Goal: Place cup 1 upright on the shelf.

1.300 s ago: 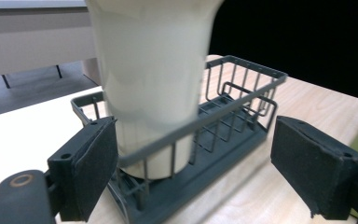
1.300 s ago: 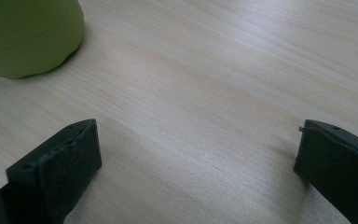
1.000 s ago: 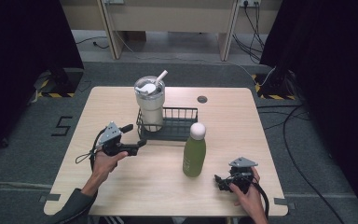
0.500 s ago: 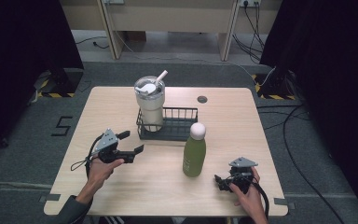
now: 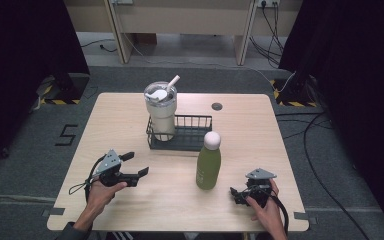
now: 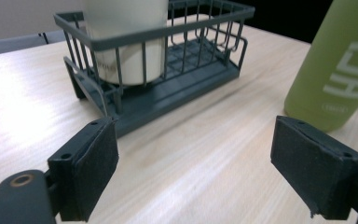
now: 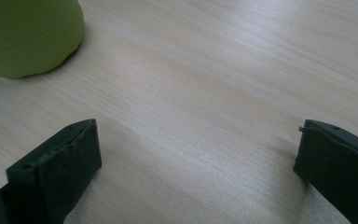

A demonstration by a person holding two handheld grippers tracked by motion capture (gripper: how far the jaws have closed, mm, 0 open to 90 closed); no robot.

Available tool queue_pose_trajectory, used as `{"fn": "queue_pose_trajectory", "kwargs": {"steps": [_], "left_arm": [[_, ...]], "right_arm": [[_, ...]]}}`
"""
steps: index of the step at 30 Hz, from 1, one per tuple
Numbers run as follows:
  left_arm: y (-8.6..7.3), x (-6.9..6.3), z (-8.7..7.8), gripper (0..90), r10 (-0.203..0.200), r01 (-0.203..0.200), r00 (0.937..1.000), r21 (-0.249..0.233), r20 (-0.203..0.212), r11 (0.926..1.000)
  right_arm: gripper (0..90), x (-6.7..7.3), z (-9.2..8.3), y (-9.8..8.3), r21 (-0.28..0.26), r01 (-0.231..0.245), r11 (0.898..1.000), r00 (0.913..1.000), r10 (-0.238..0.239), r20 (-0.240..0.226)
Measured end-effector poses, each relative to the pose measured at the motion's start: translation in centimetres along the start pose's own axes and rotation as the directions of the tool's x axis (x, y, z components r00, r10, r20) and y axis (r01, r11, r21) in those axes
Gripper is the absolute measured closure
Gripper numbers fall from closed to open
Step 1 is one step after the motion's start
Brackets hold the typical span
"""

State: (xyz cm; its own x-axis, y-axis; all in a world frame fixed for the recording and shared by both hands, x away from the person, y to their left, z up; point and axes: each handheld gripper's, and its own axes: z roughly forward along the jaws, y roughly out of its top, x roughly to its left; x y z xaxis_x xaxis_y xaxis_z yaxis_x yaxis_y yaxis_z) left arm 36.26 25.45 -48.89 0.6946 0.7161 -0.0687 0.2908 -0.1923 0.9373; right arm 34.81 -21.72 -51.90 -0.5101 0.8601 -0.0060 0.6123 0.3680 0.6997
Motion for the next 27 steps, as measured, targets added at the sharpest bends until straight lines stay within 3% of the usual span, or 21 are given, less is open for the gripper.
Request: {"fn": "queue_pose_trajectory", "kwargs": {"steps": [3, 7, 19, 21, 23, 27], "left_arm": [[-0.4, -0.2, -0.4, 14.7, -0.008, 0.008, 1.0000, 0.001, 0.001, 1.0000], [-0.9, -0.7, -0.7, 14.7, 0.022, -0.021, 0.9998, 0.024, -0.006, 0.9995], [-2.5, -1.5, -1.9, 14.8, 0.028, -0.027, 0.9996, 0.075, 0.000, 0.9968], [-2.7, -1.6, -2.0, 14.8, 0.034, -0.033, 0.9994, 0.098, -0.003, 0.9946], [-3.1, -1.9, -2.1, 14.8, 0.070, -0.065, 0.9971, 0.139, -0.029, 0.9882], [-3.4, -2.3, -2.3, 14.9, 0.078, -0.071, 0.9965, 0.182, -0.029, 0.9807]], "right_arm": [[0.4, 0.0, 0.0, 0.0, 0.000, 0.000, 1.000, 1.0000, 0.000, 0.000], [0.4, 0.0, 0.0, 0.0, 0.000, 0.000, 1.000, 1.0000, 0.000, 0.000], [0.5, 0.0, 0.0, 0.0, 0.000, 0.000, 1.000, 1.0000, 0.000, 0.000], [0.5, 0.0, 0.0, 0.0, 0.000, 0.001, 1.000, 1.0000, -0.001, 0.001], [0.4, 0.0, 0.0, 0.0, 0.000, 0.000, 1.000, 1.0000, 0.000, 0.000], [0.5, 0.0, 0.0, 0.0, -0.001, 0.000, 1.000, 1.0000, 0.000, 0.000]]}}
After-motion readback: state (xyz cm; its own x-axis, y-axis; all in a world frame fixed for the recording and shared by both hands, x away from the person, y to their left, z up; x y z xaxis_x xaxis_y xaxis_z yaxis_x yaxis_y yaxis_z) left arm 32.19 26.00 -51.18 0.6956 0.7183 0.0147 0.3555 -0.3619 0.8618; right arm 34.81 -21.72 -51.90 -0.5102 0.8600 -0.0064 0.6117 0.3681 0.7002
